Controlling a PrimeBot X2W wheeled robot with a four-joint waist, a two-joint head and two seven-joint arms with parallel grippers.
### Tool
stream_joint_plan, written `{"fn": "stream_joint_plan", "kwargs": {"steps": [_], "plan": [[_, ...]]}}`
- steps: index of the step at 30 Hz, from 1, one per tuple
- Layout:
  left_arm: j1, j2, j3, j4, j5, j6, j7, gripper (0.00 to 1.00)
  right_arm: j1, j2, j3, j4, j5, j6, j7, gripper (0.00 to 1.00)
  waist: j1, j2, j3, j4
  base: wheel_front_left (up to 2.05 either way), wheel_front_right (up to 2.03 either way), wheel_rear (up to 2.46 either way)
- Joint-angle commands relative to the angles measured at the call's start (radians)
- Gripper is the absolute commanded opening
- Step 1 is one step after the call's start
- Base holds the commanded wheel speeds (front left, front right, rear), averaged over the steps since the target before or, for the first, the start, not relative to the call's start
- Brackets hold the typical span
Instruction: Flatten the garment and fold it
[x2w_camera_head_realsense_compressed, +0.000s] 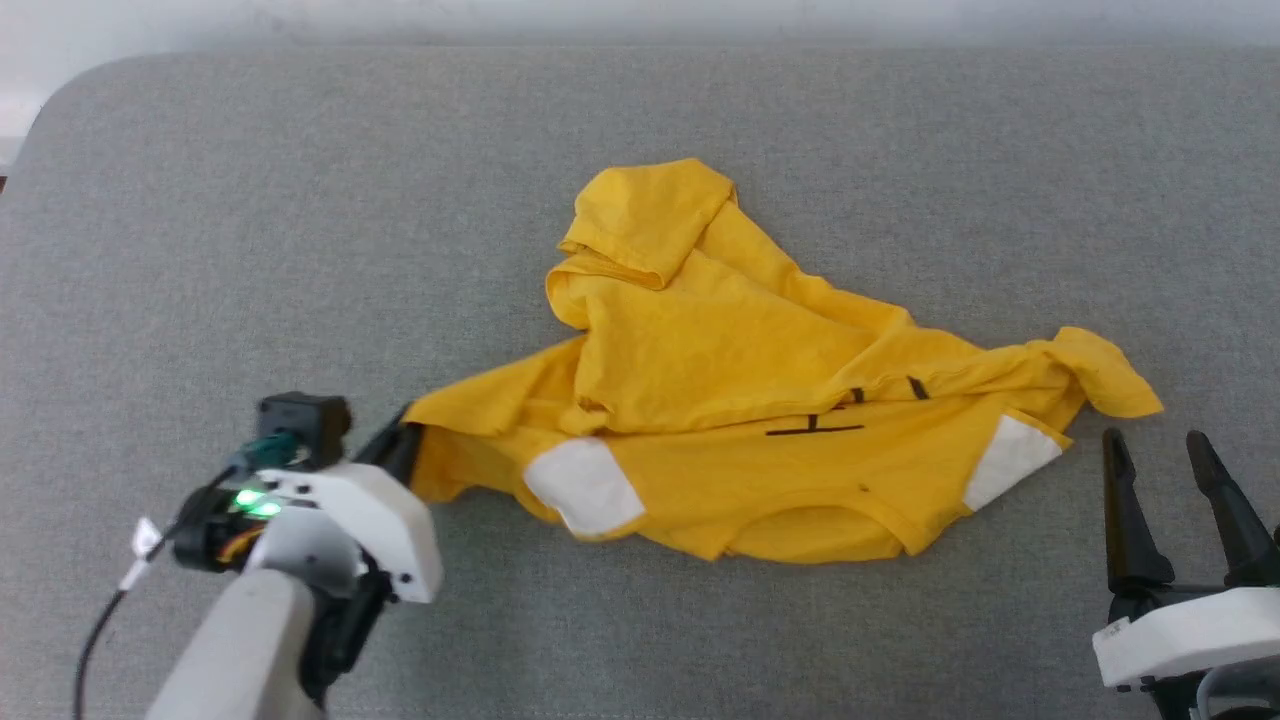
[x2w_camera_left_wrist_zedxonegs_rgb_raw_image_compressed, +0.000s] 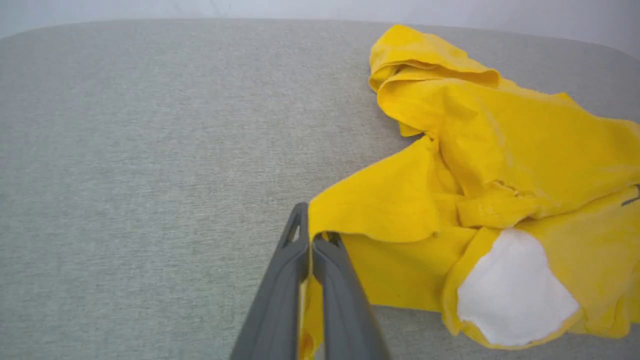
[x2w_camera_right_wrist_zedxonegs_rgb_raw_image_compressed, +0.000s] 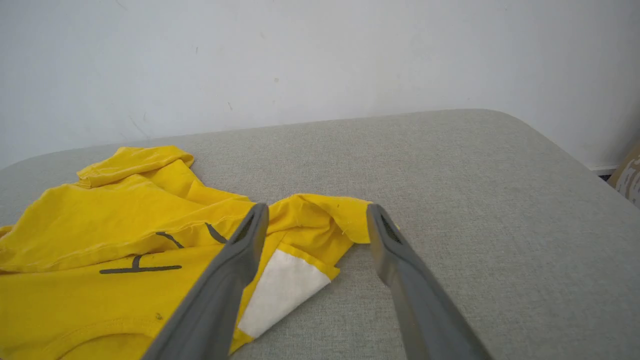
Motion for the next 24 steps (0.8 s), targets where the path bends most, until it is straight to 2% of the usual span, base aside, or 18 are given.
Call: {"fn": "stream_joint_plan", "kwargs": {"steps": [1,8,9,10,15,19,24], "plan": [[0.011,0.017,0.013,-0.005,0.001,0.013,-0.008,0.00,0.007,0.003,0.001,-0.001,0.002,-0.001,0.000,1.00,0.0000,-0.0001,-0.002,0.001,0.00,0.00,0.00],[0.069,0.063,0.094,0.009,0.021,0.109,-0.074,0.00,0.009,0.003,0.001,0.001,0.001,-0.001,0.006,1.00,0.0000,-0.0001,-0.003,0.001,0.00,0.00,0.00],[0.073,0.052,0.102,0.013,0.012,0.114,-0.090,0.19,0.009,0.003,0.001,0.003,0.000,-0.001,0.007,1.00,0.0000,-0.0001,-0.003,0.002,0.00,0.00,0.00],[0.078,0.038,0.108,0.014,0.003,0.121,-0.106,1.00,0.008,0.003,0.002,0.005,0.000,-0.001,0.008,1.00,0.0000,-0.0001,-0.003,0.003,0.00,0.00,0.00],[0.102,-0.020,0.125,-0.016,-0.039,0.117,-0.197,1.00,0.007,0.003,0.007,0.010,0.003,-0.001,0.009,1.00,0.0000,-0.0001,-0.006,0.005,0.00,0.00,0.00],[0.139,-0.066,0.131,-0.100,-0.053,0.110,-0.309,1.00,0.007,0.003,0.006,0.008,0.003,-0.001,0.009,1.00,0.0000,-0.0001,-0.005,0.009,0.00,0.00,0.00],[0.203,-0.103,0.123,-0.227,-0.013,0.138,-0.398,1.00,-0.012,0.003,0.028,-0.012,-0.015,-0.001,0.022,1.00,0.0000,-0.0001,0.004,0.023,0.00,0.00,0.00]]}}
